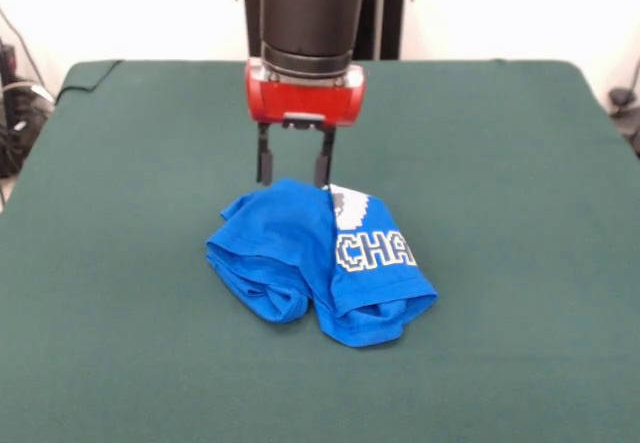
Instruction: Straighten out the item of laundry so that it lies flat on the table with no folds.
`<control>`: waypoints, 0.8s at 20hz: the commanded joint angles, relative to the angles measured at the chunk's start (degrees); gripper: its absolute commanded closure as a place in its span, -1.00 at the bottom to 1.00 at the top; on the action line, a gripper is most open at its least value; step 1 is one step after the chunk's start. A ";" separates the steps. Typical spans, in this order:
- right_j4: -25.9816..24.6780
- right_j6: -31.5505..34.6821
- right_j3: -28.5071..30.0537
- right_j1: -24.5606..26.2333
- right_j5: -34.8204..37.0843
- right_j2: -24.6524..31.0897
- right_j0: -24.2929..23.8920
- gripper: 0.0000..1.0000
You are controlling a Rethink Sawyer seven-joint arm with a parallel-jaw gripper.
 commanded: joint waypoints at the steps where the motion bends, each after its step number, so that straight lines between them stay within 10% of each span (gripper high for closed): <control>1: 0.56 5.47 -5.30 1.54 4.84 3.74 4.09 -1.00; 16: 4.06 10.70 -8.47 10.16 7.61 -1.78 6.11 -1.00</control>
